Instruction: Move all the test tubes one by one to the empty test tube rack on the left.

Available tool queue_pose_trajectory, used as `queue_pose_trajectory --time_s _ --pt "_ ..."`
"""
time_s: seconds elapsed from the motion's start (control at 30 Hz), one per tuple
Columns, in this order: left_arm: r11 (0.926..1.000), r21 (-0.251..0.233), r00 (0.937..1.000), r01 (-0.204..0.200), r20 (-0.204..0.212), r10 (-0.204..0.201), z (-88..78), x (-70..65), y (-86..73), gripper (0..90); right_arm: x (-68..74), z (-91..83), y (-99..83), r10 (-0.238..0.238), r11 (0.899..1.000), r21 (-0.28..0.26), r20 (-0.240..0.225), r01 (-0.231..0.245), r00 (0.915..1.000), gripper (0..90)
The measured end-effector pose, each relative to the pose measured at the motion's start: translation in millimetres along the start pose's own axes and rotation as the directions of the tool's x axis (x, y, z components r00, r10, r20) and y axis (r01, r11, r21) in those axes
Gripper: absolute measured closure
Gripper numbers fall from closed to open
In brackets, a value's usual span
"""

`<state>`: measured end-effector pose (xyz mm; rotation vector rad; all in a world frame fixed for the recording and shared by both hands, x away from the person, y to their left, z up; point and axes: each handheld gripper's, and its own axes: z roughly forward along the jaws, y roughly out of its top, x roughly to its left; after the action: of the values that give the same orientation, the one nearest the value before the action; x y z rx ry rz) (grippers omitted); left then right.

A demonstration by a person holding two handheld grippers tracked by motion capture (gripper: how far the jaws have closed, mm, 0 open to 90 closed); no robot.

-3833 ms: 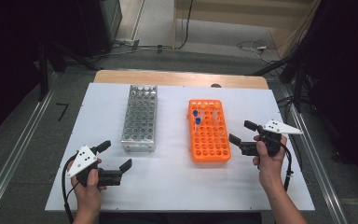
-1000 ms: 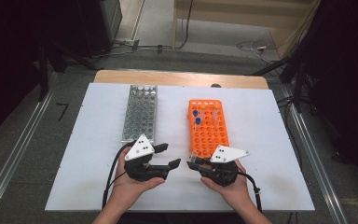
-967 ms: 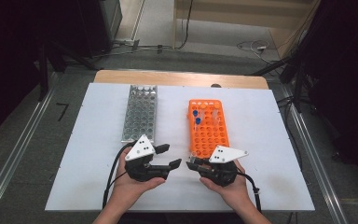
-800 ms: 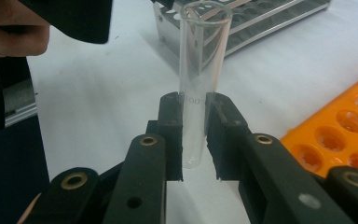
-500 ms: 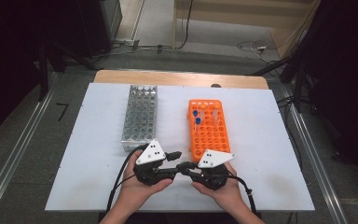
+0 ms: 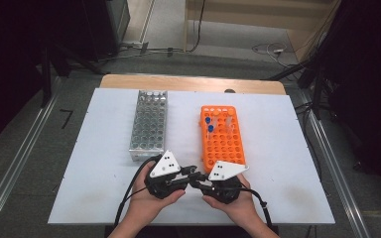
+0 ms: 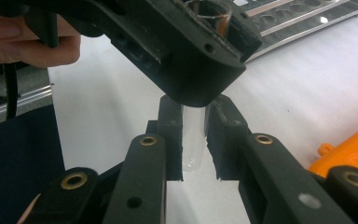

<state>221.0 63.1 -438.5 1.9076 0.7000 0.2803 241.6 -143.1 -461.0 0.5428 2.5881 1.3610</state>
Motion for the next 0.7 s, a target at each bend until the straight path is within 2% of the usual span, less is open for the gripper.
queue_pose_trajectory --time_s 0.13,0.27,0.47,0.53,0.63,0.7 --pt "1.0000 0.002 1.0000 -0.005 -0.004 0.005 -0.2 0.6 -0.2 75.8 -0.5 0.7 -0.4 0.000 1.000 0.001 0.002 0.000 1.0000 73.8" --pt "1.0000 0.001 1.0000 0.000 -0.001 0.000 -1.8 2.6 0.0 76.1 -2.3 0.7 -1.2 0.010 1.000 -0.010 -0.015 -0.011 0.9998 71.7" --pt "0.9995 -0.018 0.9997 0.025 -0.009 -0.025 -8.8 8.9 0.8 76.2 -5.7 -5.5 -3.1 0.027 0.998 -0.050 -0.024 -0.028 0.9993 49.7" --pt "0.9996 -0.017 0.9997 0.022 -0.014 -0.022 -11.4 11.0 1.1 76.2 -7.4 -10.2 -3.8 0.036 0.997 -0.063 -0.025 -0.038 0.9990 41.8" --pt "0.9997 -0.016 0.9995 0.018 -0.027 -0.019 -16.1 14.0 1.1 76.2 -11.9 -19.8 -6.2 0.053 0.995 -0.085 -0.009 -0.053 0.9986 30.1" --pt "0.9996 -0.018 0.9990 0.023 -0.037 -0.024 -19.2 17.6 0.9 76.2 -15.1 -27.5 -8.6 0.064 0.993 -0.096 0.016 -0.062 0.9978 19.2"
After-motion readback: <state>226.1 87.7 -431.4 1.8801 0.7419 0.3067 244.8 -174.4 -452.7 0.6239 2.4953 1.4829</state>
